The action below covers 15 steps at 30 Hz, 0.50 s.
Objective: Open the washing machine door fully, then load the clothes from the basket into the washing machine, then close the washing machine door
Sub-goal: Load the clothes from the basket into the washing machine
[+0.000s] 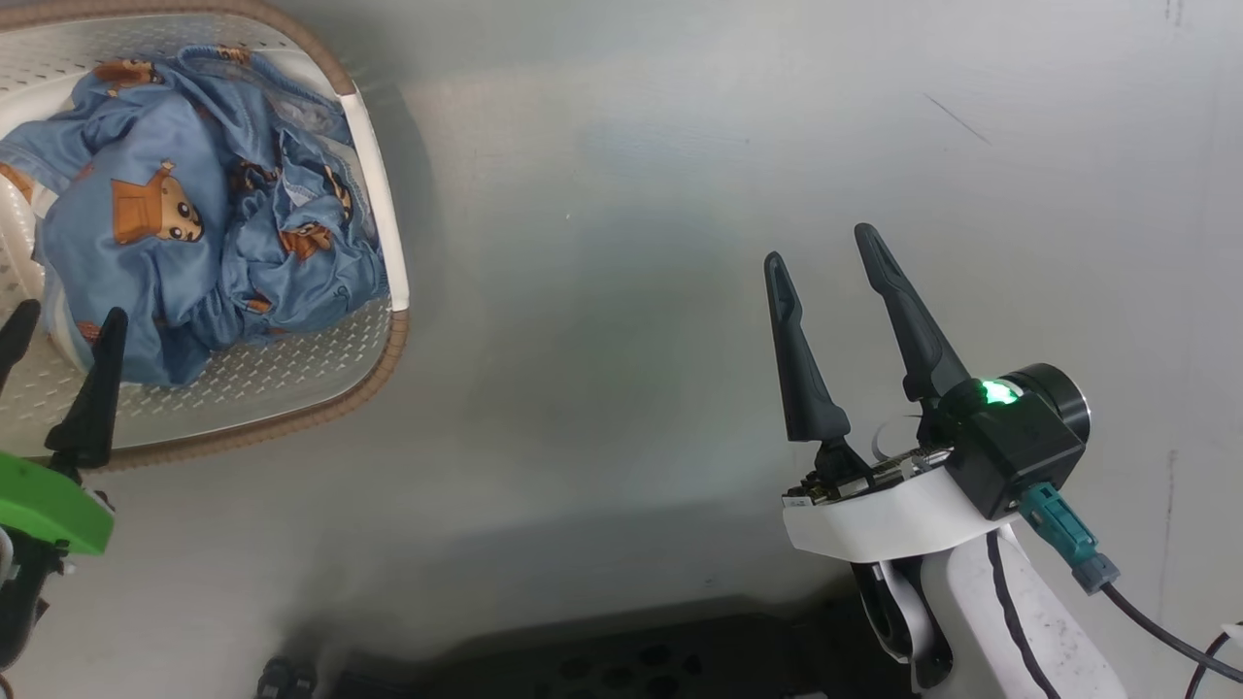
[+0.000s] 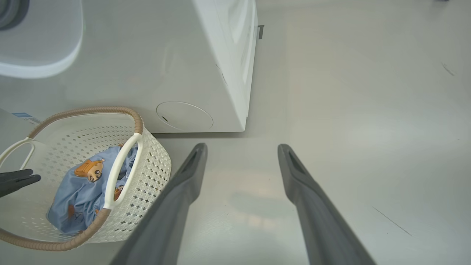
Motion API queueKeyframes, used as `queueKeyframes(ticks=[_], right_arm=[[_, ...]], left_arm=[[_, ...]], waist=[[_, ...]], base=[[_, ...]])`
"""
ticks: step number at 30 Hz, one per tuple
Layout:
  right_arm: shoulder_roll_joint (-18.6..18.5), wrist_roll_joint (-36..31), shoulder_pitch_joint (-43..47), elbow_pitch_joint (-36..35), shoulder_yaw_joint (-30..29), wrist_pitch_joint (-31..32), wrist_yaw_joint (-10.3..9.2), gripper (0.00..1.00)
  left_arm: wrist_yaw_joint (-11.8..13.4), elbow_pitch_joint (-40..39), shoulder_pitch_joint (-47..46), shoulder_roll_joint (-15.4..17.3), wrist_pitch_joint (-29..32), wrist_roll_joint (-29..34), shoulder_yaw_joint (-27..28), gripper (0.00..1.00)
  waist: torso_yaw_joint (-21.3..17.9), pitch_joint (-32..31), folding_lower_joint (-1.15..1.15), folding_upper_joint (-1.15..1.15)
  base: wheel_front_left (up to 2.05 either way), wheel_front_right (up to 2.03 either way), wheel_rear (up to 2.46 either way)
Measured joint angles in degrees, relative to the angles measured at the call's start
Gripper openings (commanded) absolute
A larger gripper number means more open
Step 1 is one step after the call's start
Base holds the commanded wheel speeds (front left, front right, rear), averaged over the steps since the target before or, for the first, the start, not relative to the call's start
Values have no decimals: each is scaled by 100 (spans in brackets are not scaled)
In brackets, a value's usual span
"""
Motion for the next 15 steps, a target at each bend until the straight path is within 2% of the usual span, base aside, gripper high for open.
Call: queueKeyframes(ticks=[15], right_arm=[[2,197,-44,-103,155,0,0,100]], left_arm=[[0,325,-539,548,111,-219,-594,100]], waist=[[-282,383,0,0]], base=[[0,0,0]])
